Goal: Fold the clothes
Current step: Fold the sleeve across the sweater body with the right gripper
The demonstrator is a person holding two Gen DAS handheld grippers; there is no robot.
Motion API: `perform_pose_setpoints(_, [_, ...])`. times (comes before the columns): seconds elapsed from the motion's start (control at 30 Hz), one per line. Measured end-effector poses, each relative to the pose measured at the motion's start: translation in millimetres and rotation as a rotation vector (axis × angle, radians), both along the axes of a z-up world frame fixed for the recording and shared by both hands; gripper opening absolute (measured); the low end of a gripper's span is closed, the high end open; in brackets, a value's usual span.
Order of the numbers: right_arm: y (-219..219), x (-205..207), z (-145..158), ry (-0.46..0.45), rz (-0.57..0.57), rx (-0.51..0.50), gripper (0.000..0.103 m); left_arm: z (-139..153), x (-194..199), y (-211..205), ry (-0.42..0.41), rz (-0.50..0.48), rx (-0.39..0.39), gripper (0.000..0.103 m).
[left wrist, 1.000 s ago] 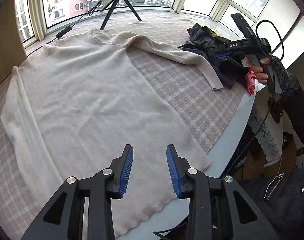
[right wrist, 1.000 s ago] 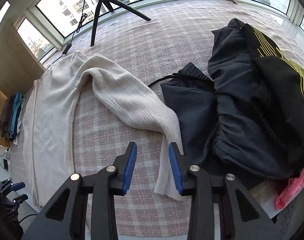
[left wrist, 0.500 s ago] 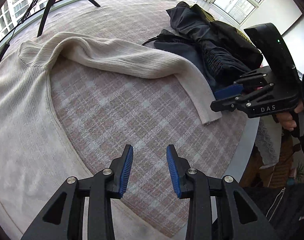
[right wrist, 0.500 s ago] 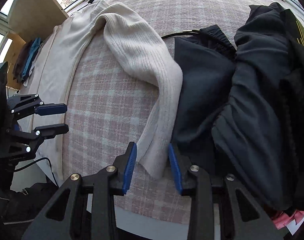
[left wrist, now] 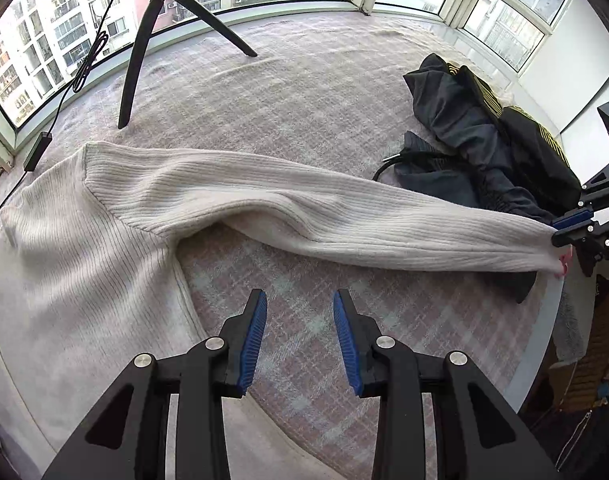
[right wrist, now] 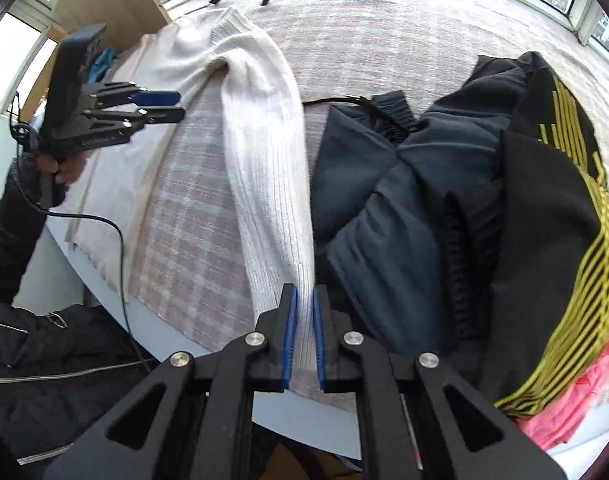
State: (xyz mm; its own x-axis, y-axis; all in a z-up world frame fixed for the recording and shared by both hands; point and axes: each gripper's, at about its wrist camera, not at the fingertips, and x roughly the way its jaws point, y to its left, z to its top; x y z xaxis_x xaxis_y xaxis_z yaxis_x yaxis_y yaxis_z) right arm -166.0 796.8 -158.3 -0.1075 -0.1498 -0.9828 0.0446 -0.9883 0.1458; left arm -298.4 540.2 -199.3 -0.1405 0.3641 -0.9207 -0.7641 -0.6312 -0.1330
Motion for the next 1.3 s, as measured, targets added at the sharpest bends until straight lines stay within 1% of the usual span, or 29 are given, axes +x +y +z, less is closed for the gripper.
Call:
perform_pose_setpoints(0.07, [8.2, -1.1, -0.5, -0.022, -0.012, 0.027, 0.026, 0.2, 1.0, 7.2, 0.014, -0.019, 0.013, 0.033])
perform_pose_setpoints(0.1, [11.7, -2.8, 2.1, -0.016, -0.023, 0.004, 0.028, 0.8, -0.1, 11.2, 0.019, -0.028, 0.027, 0.033])
perform_pose_setpoints(0.17, [18.5, -14.1, 12.5, 0.028, -0.057, -0.049, 0.028, 1.7, -5.0, 18.5, 0.032, -0.04, 0.048, 0.033])
perform_pose_setpoints(0.2, [19.3, -21.8, 17.9, 0.057, -0.078, -0.06, 0.028, 1.6, -10.3, 21.5, 0.044, -0.039, 0.054, 0.033])
perform_pose_setpoints(0.27, [10.5, -41.8, 22.1, 0.102, -0.091, -0.078, 0.028, -1.7, -23.0, 14.2, 0.04, -0.023, 0.051, 0.033])
perform_pose_setpoints(0.37, [-28.1, -70.4, 5.2, 0.107, -0.021, -0.096, 0.028, -7.7, -42.8, -1.3, 0.025, 0.006, 0.042, 0.033])
perform_pose_setpoints(0.4, [-44.4, -76.7, -1.6, 0.114, 0.021, -0.083, 0.028, -9.7, -49.4, -6.4, 0.019, 0.016, 0.039, 0.033])
perform_pose_setpoints(0.47, [-78.0, -86.3, -17.5, 0.147, 0.119, -0.014, 0.028, -13.6, -62.6, -16.8, 0.009, 0.035, 0.033, 0.033])
perform_pose_setpoints(0.53, [-99.9, -94.8, -31.5, 0.17, 0.182, 0.02, 0.028, -17.6, -75.8, -27.1, -0.002, 0.054, 0.026, 0.032])
perform_pose_setpoints(0.67, [-110.5, -118.7, -54.8, 0.154, 0.197, 0.051, 0.028, -25.6, -102.2, -47.8, -0.023, 0.093, 0.014, 0.032])
perform_pose_setpoints(0.77, [-113.4, -125.0, -64.1, 0.145, 0.214, 0.1, 0.028, -34.0, -110.5, -48.2, -0.034, 0.097, -0.002, 0.032])
perform_pose_setpoints(0.83, [-112.6, -125.4, -64.1, 0.145, 0.21, 0.098, 0.028, -39.9, -114.8, -47.1, -0.042, 0.096, -0.014, 0.032])
perform_pose_setpoints(0.87, [-112.7, -125.3, -63.8, 0.145, 0.216, 0.11, 0.026, -42.8, -117.0, -46.5, -0.045, 0.096, -0.019, 0.032])
perform_pose_setpoints(0.9, [-113.1, -125.0, -63.4, 0.147, 0.224, 0.129, 0.019, -45.8, -119.2, -45.9, -0.049, 0.096, -0.025, 0.032])
perform_pose_setpoints(0.93, [-114.3, -124.1, -61.2, 0.146, 0.245, 0.153, 0.006, -48.7, -121.4, -45.3, -0.052, 0.096, -0.03, 0.032])
perform_pose_setpoints(1.0, [-117.3, -119.9, -51.5, 0.152, 0.312, 0.217, 0.006, -54.6, -125.8, -44.1, -0.059, 0.096, -0.042, 0.033])
perform_pose_setpoints(1.07, [-116.9, -107.8, -29.6, 0.196, 0.405, 0.33, 0.006, -55.8, -126.4, -44.2, -0.062, 0.088, -0.044, 0.034])
perform_pose_setpoints(1.13, [-112.0, -97.1, -14.5, 0.233, 0.456, 0.392, 0.006, -55.7, -125.7, -44.4, -0.06, 0.074, -0.041, 0.035])
perform_pose_setpoints(1.17, [-109.1, -95.4, -13.6, 0.225, 0.454, 0.393, 0.006, -55.5, -125.3, -44.1, -0.058, 0.067, -0.043, 0.035])
perform_pose_setpoints(1.27, [-111.9, -101.8, -33.3, 0.154, 0.426, 0.364, 0.006, -54.7, -124.3, -42.4, -0.054, 0.049, -0.055, 0.034])
perform_pose_setpoints(1.3, [-112.9, -103.8, -39.0, 0.129, 0.419, 0.345, 0.009, -53.5, -123.3, -41.7, -0.049, 0.043, -0.064, 0.034])
